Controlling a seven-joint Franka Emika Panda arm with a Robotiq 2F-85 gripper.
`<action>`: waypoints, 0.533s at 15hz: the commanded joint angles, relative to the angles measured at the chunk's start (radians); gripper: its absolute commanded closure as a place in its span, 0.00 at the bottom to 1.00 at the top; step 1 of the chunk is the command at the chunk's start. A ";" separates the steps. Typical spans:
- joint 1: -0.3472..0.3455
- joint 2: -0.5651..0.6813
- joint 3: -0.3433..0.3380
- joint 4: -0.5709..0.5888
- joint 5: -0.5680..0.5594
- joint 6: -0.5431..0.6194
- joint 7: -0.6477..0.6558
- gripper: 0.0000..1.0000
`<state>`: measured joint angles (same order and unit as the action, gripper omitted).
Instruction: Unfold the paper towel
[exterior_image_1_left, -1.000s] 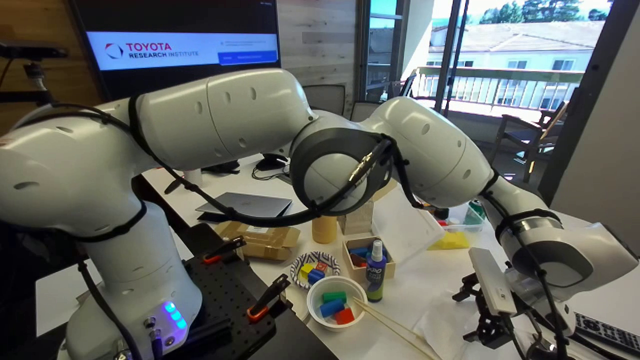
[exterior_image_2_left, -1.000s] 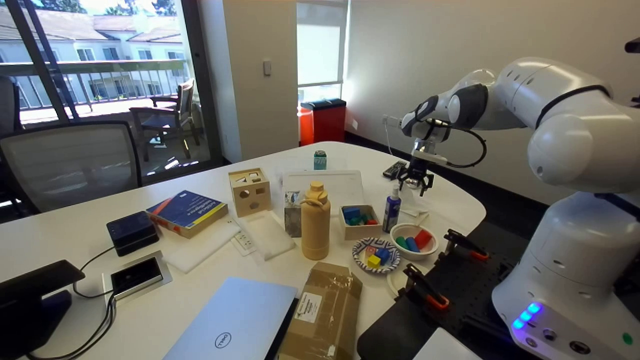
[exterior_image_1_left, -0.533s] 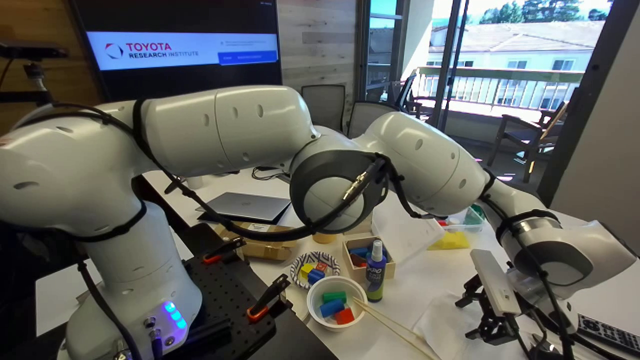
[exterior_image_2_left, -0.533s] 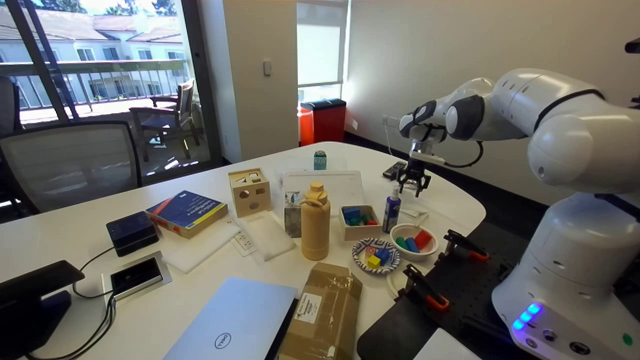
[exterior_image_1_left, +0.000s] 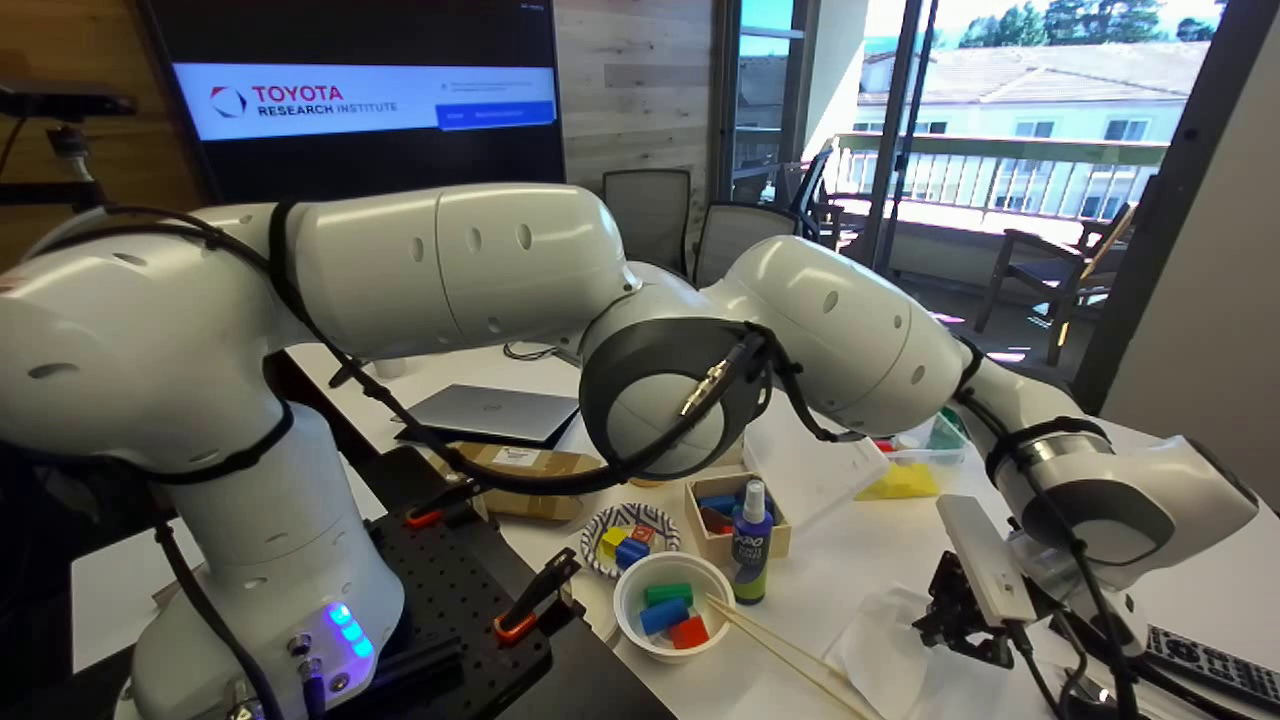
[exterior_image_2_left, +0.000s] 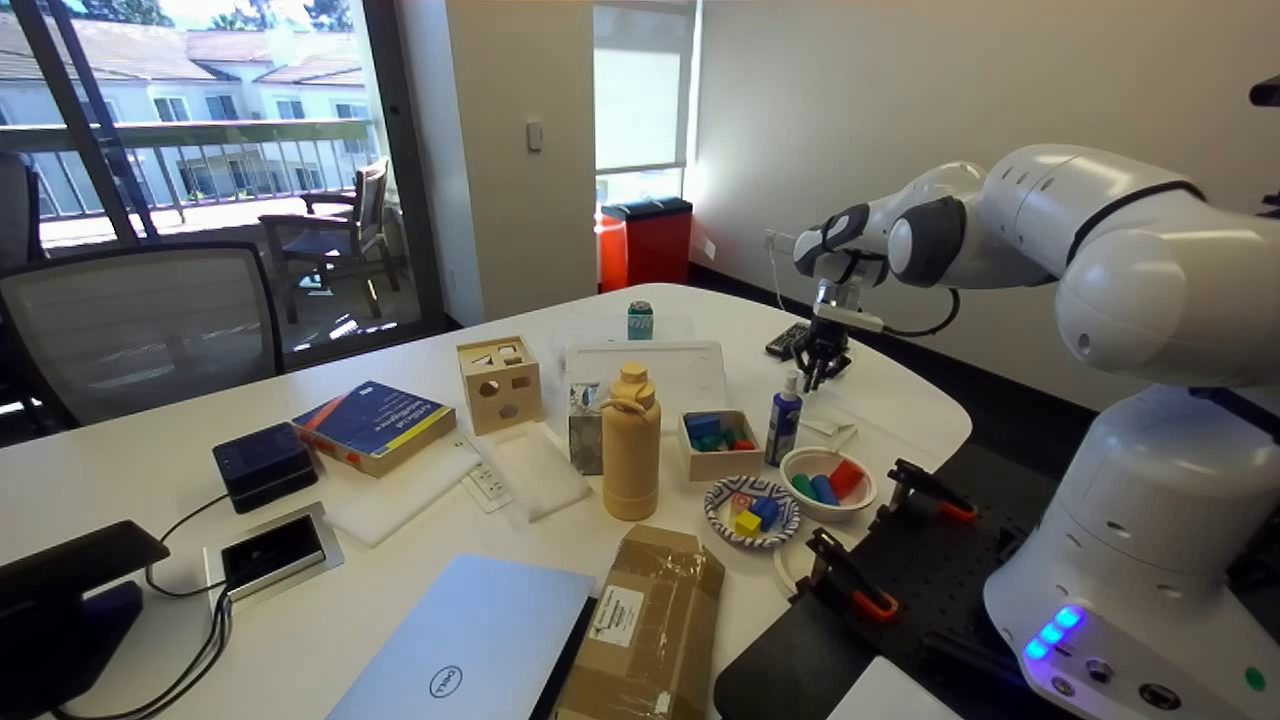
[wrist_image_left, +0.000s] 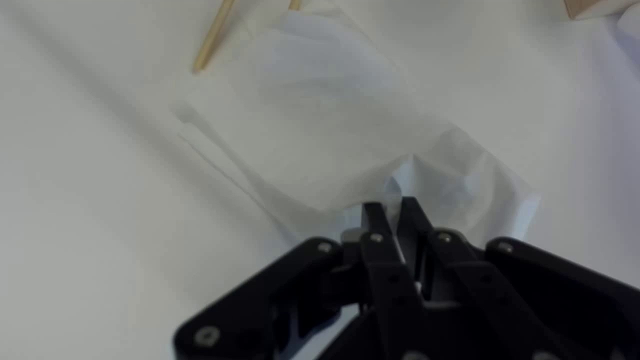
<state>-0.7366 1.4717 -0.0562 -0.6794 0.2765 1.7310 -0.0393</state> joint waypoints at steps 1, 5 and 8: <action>-0.004 0.000 0.018 0.020 -0.019 -0.018 0.010 1.00; 0.006 0.000 0.023 0.043 -0.012 -0.060 0.065 1.00; 0.016 0.000 0.034 0.061 -0.002 -0.057 0.124 1.00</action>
<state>-0.7311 1.4716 -0.0334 -0.6583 0.2766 1.7154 0.0149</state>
